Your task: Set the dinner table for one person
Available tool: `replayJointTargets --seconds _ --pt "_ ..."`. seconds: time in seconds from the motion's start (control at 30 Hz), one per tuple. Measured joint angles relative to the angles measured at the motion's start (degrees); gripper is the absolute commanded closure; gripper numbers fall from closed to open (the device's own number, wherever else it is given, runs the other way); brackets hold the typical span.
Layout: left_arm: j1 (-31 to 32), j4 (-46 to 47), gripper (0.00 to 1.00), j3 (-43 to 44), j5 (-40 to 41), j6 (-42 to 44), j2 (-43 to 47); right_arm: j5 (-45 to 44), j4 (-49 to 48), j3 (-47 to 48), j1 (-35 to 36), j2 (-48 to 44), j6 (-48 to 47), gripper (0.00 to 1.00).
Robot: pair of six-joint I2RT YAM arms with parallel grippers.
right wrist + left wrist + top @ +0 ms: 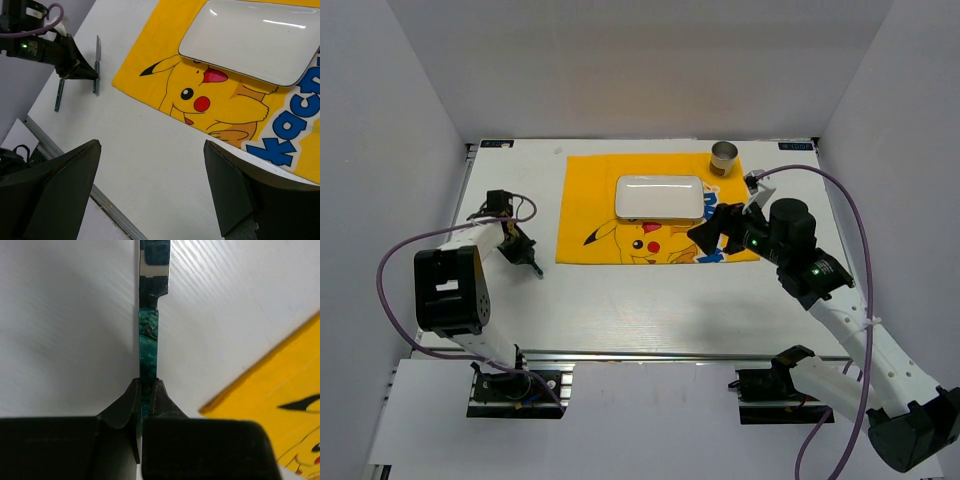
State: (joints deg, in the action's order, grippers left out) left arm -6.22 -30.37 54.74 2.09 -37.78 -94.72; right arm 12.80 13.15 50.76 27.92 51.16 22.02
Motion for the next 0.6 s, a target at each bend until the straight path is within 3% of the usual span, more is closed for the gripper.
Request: replayJointTargets --seconds 0.2,0.37,0.6 --pt "5.05 -8.61 1.00 10.47 -3.28 4.66 0.81 -5.46 2.82 1.42 -0.11 4.02 0.83 0.11" --pt "13.77 -10.54 1.00 20.06 -5.16 5.20 -0.28 -11.67 7.48 3.72 -0.35 6.95 1.79 0.11" --pt "30.40 -12.48 1.00 37.55 -6.19 2.95 -14.29 -19.87 14.01 10.32 -1.25 6.12 1.81 0.11"
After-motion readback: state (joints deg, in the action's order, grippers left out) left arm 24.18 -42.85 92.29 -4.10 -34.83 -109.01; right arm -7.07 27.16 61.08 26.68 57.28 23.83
